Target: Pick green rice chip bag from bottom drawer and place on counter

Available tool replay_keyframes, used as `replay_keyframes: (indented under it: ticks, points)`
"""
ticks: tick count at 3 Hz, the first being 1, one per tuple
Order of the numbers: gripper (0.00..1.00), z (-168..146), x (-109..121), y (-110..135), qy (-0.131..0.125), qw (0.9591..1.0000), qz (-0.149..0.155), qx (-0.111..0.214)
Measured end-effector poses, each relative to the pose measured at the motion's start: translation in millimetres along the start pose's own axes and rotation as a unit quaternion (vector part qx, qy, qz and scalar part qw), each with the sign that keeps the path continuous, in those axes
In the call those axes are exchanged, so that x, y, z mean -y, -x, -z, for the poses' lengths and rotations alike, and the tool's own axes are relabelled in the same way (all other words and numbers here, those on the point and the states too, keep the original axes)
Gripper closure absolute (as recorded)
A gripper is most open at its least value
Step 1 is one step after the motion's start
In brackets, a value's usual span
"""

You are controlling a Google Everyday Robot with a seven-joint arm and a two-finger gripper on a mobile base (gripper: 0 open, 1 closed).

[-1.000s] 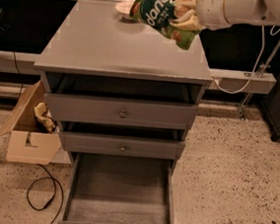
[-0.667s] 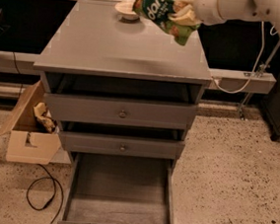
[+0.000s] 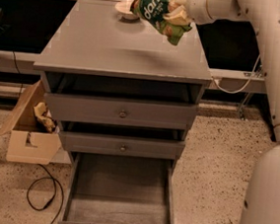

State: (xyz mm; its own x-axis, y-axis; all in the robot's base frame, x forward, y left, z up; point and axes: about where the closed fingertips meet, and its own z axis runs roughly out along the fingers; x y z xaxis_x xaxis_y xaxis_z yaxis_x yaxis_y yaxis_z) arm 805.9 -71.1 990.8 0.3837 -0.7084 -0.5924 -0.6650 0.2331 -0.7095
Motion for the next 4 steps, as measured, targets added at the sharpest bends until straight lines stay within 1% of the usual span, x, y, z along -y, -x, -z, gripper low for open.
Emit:
replay_keyframes:
  ticks: [1,3,4]
  points:
    - [0.62,2.8,7.1,0.7,-0.006,1.0,-0.001,0.002]
    - [0.15,2.7,7.0,0.7,-0.006,1.0,-0.001,0.002]
    - [0.0,2.6,7.0,0.7,-0.006,1.0,-0.001,0.002]
